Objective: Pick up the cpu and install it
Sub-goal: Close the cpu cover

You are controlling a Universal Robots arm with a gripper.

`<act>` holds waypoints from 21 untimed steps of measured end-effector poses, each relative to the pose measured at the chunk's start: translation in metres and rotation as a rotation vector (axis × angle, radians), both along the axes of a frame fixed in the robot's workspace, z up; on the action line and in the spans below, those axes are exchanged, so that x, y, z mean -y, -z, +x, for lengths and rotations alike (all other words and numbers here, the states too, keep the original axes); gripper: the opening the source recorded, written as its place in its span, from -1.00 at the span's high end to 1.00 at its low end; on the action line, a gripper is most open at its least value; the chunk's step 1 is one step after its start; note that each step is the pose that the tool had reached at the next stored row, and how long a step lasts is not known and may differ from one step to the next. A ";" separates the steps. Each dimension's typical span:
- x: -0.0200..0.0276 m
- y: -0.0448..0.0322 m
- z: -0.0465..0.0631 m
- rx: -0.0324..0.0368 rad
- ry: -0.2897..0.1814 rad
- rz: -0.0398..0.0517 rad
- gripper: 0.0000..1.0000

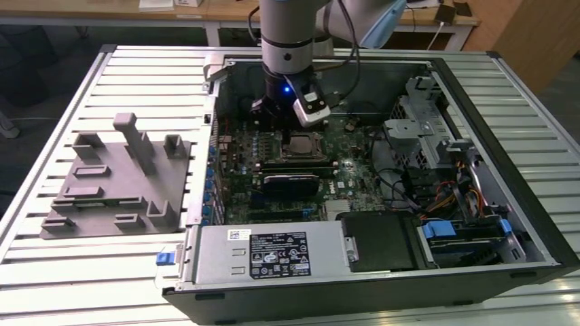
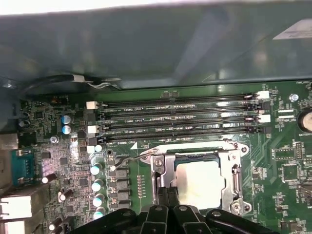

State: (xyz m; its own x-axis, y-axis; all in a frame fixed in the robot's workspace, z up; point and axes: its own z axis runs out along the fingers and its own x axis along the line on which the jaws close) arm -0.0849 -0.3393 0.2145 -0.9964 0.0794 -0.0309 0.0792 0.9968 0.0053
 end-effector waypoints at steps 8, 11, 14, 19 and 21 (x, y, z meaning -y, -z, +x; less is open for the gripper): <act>0.0000 -0.0013 0.000 0.0001 0.000 -0.0001 0.79; 0.0000 -0.0012 0.005 0.0002 0.000 0.0001 0.79; 0.0000 -0.0013 0.012 0.0001 0.000 0.0000 0.79; 0.0000 -0.0012 0.026 0.0001 0.000 0.0001 0.79; 0.0001 -0.0013 0.028 0.0000 0.000 0.0000 0.79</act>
